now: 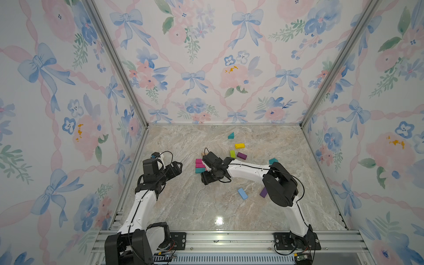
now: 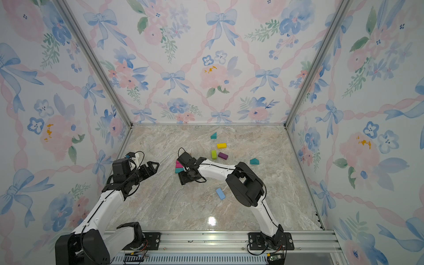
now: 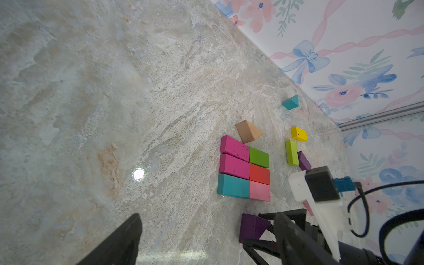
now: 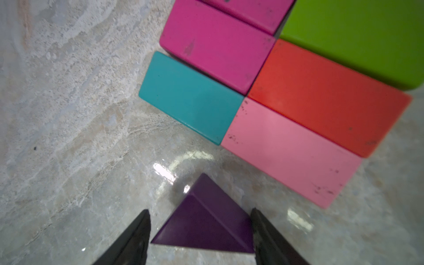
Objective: Assemble a piece of candy with building blocks
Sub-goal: Assemble the building block at the center of the board.
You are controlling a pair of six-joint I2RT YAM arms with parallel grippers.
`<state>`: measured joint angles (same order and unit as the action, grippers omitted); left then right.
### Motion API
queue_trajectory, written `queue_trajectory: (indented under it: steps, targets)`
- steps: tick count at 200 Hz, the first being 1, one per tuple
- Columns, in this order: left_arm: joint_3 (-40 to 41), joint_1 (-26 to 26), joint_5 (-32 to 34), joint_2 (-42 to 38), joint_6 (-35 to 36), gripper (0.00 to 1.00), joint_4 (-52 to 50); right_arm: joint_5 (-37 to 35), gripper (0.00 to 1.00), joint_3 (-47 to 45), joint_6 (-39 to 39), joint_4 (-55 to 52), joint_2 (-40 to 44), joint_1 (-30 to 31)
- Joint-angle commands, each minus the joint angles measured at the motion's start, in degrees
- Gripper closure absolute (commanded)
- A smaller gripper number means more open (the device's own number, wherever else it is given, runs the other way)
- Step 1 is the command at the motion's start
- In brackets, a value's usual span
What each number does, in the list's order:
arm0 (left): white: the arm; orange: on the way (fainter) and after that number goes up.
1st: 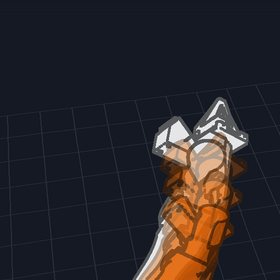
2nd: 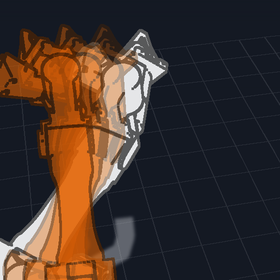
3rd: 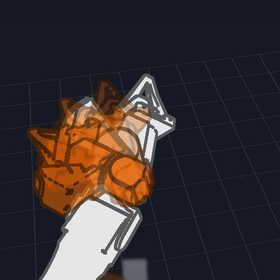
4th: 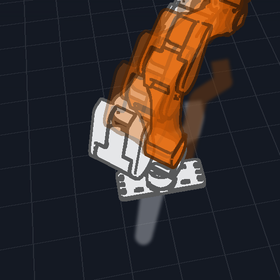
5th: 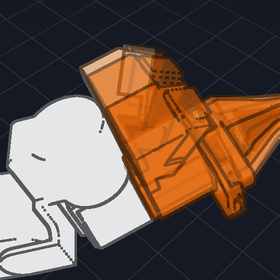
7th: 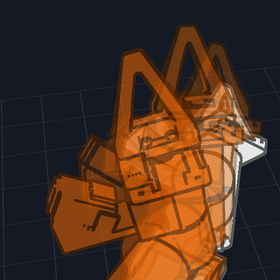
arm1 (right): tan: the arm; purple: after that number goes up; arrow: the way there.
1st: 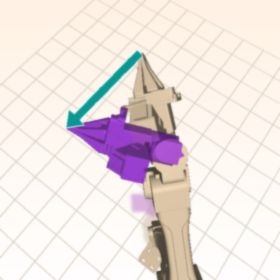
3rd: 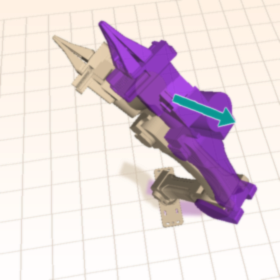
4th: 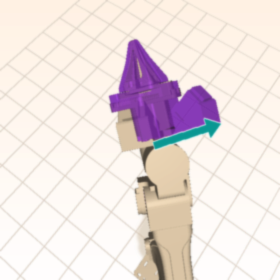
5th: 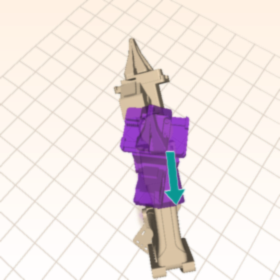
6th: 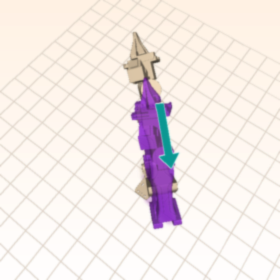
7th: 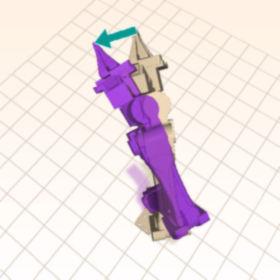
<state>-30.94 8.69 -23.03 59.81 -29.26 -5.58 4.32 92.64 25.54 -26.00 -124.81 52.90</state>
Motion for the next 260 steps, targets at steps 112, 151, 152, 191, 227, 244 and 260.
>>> queue_trajectory:
  steps: [112,151,152,191,227,244,260]
  targets:
    - [1.4,0.2,-0.4,0.0,-0.9,0.08,1.1,3.6,0.33,-9.4,1.1,4.1,3.9,1.4]
    - [1.5,-0.7,-1.3,0.0,-1.3,0.08,1.0,3.4,0.25,-12.1,1.9,5.7,7.0,1.2]
    - [1.6,-0.7,-1.4,0.0,-1.3,0.08,1.0,3.4,0.25,-12.1,1.9,5.8,7.1,1.1]
    - [2.2,-4.7,-0.3,-3.7,-3.6,0.08,0.5,4.3,0.11,-15.7,1.2,7.6,13.3,0.1]
    - [3.2,-14.6,0.8,-4.7,-8.3,0.08,0.2,5.6,0.06,-24.9,0.4,9.1,24.5,-3.1]
    - [3.8,-21.1,3.3,-5.5,-11.0,0.08,0.2,5.5,0.02,-28.8,-1.6,7.5,29.6,-5.7]
    - [4.3,-27.7,5.0,-5.2,-13.1,0.08,0.2,6.2,0.0,-31.8,-3.5,6.0,34.5,-8.9]
